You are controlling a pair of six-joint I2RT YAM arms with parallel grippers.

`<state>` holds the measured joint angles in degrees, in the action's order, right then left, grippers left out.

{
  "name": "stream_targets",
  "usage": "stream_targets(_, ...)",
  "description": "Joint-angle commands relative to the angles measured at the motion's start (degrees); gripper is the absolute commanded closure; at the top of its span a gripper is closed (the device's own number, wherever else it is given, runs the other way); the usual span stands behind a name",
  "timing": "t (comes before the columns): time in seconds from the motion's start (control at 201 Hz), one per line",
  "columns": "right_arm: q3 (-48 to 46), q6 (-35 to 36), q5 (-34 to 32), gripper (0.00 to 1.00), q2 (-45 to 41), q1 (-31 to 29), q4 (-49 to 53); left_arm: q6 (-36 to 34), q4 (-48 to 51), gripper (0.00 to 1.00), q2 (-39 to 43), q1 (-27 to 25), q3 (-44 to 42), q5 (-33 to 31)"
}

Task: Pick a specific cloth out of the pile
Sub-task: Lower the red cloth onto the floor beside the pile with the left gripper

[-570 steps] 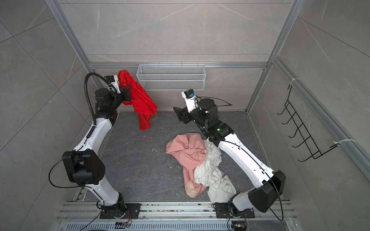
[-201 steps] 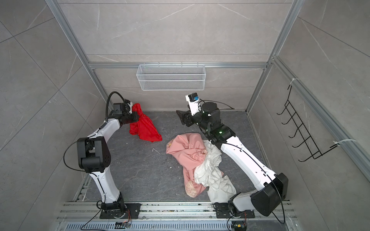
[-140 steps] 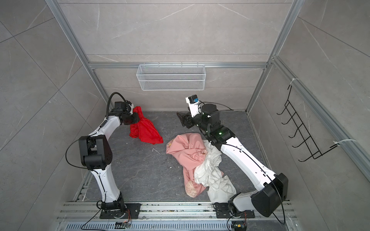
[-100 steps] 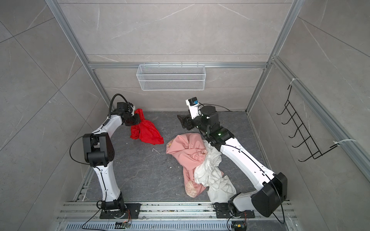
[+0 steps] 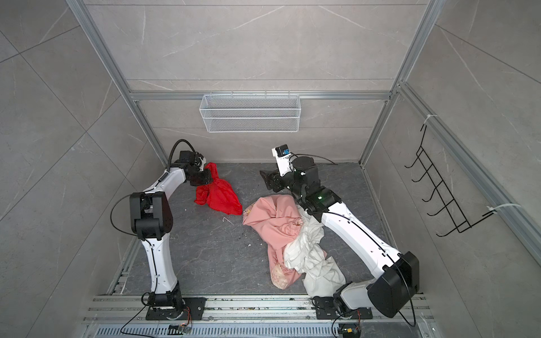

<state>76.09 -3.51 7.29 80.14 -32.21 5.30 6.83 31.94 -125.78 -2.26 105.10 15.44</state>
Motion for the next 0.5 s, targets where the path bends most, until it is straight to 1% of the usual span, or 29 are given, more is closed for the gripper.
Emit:
stream_targets(0.0,0.0,-1.1,-0.2,0.27,0.2,0.2,-0.9,-2.2,1.6,0.9,-1.0,-1.3,1.9,1.9)
stream_targets(0.065,0.0,-1.1,-0.3,0.27,0.1,0.2,-0.7,-2.0,1.3,0.83,-1.1,-1.3,1.9,1.7)
stream_targets(0.259,-0.6,-0.9,-0.9,0.27,-0.2,0.6,-0.6,-2.1,1.0,0.5,0.4,-1.3,2.1,-0.4)
stream_targets(0.383,-1.4,-1.0,-1.3,0.28,-0.8,1.0,-0.9,-2.1,1.4,0.36,2.5,-1.3,2.3,-1.5)
stream_targets(0.428,-1.8,-1.1,-1.5,0.28,-1.2,1.3,-1.0,-2.1,1.2,0.29,3.8,-1.3,2.1,-2.0)
stream_targets(0.493,-2.7,-1.1,-2.1,0.28,-1.7,2.2,-1.2,-2.2,0.7,0.22,6.0,-1.3,1.3,-2.8)
